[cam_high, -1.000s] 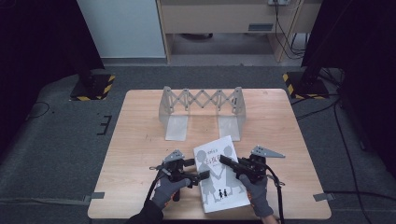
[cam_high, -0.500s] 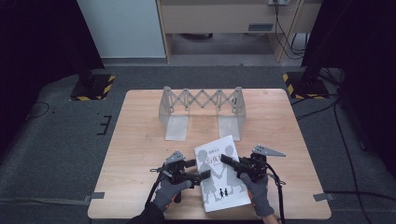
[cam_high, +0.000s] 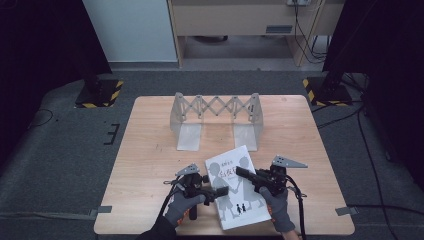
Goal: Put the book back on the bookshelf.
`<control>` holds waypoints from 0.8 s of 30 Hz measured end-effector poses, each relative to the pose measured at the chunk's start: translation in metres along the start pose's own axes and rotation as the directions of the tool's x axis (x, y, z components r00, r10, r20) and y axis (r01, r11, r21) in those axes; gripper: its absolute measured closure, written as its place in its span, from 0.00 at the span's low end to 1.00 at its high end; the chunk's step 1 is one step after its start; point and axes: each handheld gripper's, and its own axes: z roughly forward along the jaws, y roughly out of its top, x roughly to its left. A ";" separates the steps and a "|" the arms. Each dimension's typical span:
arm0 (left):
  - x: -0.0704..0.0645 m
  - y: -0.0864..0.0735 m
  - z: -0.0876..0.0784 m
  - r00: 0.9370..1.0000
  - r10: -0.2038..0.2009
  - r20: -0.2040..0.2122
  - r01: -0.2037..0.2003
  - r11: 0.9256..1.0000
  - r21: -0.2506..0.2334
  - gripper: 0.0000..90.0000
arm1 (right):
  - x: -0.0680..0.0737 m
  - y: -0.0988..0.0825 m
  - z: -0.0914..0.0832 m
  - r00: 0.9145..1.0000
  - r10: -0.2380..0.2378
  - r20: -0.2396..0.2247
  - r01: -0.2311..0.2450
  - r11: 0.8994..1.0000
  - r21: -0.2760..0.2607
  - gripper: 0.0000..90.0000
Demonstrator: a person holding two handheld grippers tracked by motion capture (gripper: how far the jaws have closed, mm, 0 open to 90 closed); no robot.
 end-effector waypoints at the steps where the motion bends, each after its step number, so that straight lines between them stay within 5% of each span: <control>1: 0.000 0.000 0.000 1.000 -0.002 -0.004 0.002 1.000 0.003 0.00 | 0.000 0.000 0.000 1.000 0.000 0.000 0.000 1.000 0.000 0.91; 5: 0.002 0.002 -0.003 1.000 -0.020 -0.020 0.020 1.000 0.022 0.06 | -0.004 0.000 0.001 1.000 0.003 0.030 -0.003 1.000 0.022 0.85; 8: 0.005 0.003 -0.007 0.999 -0.032 -0.018 0.032 0.999 0.019 0.11 | -0.005 0.001 0.002 0.996 -0.039 0.082 0.035 0.998 0.053 0.79; 13: 0.004 0.004 -0.009 1.000 -0.016 -0.022 0.016 1.000 0.010 0.21 | -0.010 0.000 0.004 0.986 -0.086 0.142 0.065 0.987 0.146 0.60; 19: 0.001 0.007 -0.011 1.000 -0.005 -0.014 0.005 1.000 0.003 0.27 | -0.012 -0.001 0.003 0.973 -0.145 0.180 0.119 0.982 0.148 0.46; 24: 0.000 0.007 -0.011 1.000 -0.004 -0.017 0.004 1.000 0.005 0.28 | -0.015 -0.001 0.004 0.976 -0.142 0.168 0.118 0.982 0.144 0.47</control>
